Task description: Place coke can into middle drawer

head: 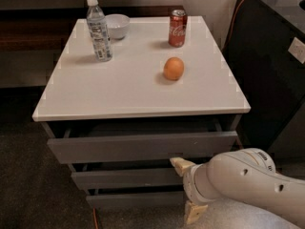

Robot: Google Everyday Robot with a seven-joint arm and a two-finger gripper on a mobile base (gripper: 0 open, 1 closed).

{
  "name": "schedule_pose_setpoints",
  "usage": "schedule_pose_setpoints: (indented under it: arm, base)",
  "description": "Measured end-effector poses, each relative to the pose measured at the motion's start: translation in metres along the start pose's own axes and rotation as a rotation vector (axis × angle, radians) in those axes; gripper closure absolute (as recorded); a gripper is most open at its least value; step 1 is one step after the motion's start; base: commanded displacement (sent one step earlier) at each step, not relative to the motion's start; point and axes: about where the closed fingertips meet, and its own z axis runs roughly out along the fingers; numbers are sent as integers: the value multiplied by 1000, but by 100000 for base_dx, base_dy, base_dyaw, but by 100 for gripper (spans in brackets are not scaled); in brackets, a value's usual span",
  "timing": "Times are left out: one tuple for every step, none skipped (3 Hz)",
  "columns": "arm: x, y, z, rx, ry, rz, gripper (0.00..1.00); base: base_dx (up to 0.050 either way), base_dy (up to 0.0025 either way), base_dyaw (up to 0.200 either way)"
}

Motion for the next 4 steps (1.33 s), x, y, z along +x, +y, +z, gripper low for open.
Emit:
schedule_pose_setpoints:
  arm:
    - [16,1,28,24,-33,-7,0]
    - [37,-2,54,65,-65,-9,0]
    - [55,-1,77,79,-88,3,0]
    - [72,4,99,73,-91,22,0]
  base:
    - [0,0,0]
    - [0,0,0]
    - [0,0,0]
    - [0,0,0]
